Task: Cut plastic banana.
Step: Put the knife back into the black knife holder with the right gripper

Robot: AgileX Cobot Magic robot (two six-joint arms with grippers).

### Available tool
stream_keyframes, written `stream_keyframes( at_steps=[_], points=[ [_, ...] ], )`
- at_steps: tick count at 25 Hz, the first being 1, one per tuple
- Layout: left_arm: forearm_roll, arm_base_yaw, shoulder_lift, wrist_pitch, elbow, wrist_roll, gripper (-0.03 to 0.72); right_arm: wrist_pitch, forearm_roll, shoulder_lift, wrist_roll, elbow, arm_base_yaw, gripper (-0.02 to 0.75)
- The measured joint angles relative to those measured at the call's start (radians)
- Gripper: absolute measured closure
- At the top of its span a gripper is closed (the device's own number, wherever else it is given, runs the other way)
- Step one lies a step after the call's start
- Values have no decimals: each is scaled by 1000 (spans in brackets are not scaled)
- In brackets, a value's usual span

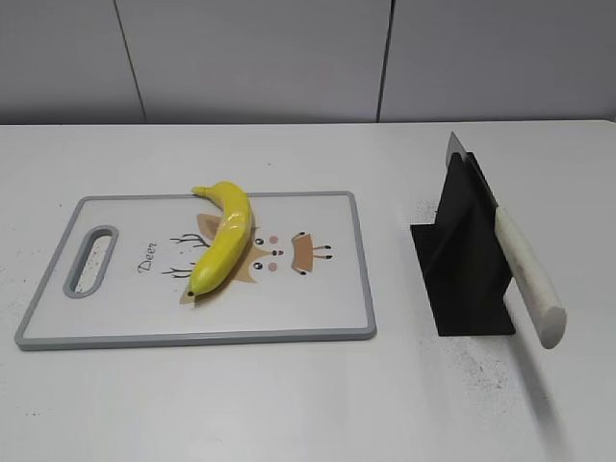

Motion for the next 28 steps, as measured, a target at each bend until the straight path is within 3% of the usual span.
stream_keyframes(
  at_steps=[5,17,28],
  points=[
    [0,0,0,0,0,0,195,0,2,-12,0,0,-23,149],
    [0,0,0,0,0,0,207,0,3,-12,0,0,-318,149],
    [0,0,0,0,0,0,208,1,3,-12,0,0,-335,154]
  ],
)
